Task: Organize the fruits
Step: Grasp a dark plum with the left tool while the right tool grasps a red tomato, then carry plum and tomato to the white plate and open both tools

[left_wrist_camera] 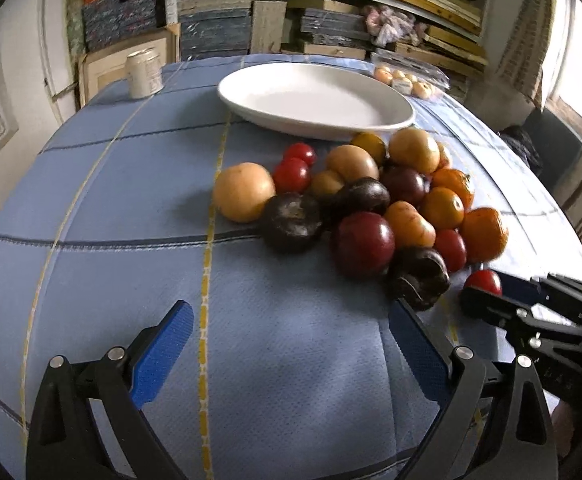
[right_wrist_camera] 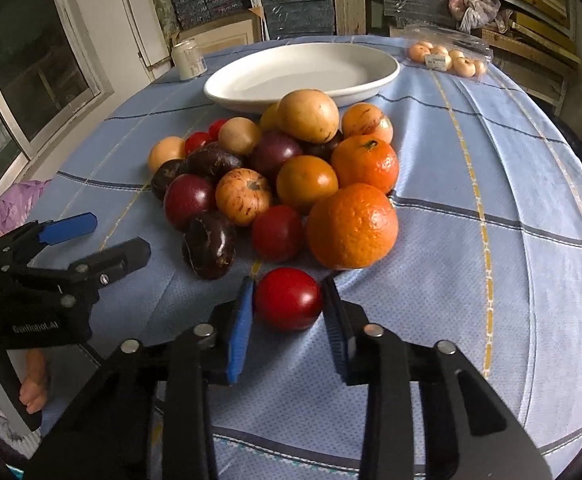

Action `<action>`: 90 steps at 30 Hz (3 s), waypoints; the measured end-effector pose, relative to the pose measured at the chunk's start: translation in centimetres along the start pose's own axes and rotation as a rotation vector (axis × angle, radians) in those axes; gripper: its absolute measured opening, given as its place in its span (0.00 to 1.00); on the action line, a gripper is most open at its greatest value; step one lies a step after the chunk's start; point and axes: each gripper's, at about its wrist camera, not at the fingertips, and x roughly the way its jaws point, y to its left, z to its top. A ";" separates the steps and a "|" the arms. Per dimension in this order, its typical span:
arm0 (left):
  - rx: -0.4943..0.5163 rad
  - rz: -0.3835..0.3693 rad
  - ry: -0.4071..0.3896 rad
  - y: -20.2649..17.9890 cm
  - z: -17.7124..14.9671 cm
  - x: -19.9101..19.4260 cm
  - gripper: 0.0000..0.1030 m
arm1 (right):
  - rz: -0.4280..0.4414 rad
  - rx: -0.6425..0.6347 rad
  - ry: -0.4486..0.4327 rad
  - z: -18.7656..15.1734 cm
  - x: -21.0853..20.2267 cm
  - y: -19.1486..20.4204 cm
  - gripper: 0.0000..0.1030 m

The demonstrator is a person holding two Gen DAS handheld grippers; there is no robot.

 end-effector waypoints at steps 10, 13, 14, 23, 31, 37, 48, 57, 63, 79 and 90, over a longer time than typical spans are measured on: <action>0.143 -0.114 0.063 -4.2 1.1 0.5 0.97 | -0.001 0.059 -0.084 0.0 -2.7 -3.0 0.31; 0.150 -0.120 0.074 -4.9 1.7 1.0 0.97 | 0.027 0.110 -0.092 -0.2 -3.1 -4.7 0.32; 0.150 -0.099 0.092 -5.2 2.1 1.7 0.97 | 0.044 0.124 -0.093 -0.2 -3.2 -5.1 0.32; 0.093 -0.016 0.087 -6.0 2.9 3.9 0.91 | 0.130 0.170 -0.087 -0.1 -2.9 -6.6 0.32; 0.156 -0.045 0.052 -6.7 2.5 4.7 0.96 | 0.140 0.168 -0.085 -0.2 -2.9 -6.4 0.32; 0.141 -0.041 0.067 -6.6 3.1 4.9 0.97 | 0.151 0.177 -0.087 -0.3 -3.0 -6.6 0.32; 0.112 -0.059 0.022 -6.7 2.1 3.2 0.68 | 0.160 0.182 -0.096 -0.3 -3.1 -6.5 0.32; 0.123 -0.073 0.007 -7.1 1.5 2.7 0.64 | 0.102 0.088 -0.045 -0.4 -2.3 -4.7 0.30; 0.108 -0.101 0.009 -6.8 1.5 2.8 0.62 | 0.117 0.108 -0.023 -0.3 -1.7 -5.0 0.30; 0.087 -0.206 0.004 -6.9 0.9 1.9 0.26 | 0.058 0.094 0.007 -0.6 -0.9 -4.4 0.30; 0.161 -0.136 0.000 -8.2 1.3 2.6 0.62 | 0.065 0.125 0.006 -0.7 -0.8 -5.1 0.30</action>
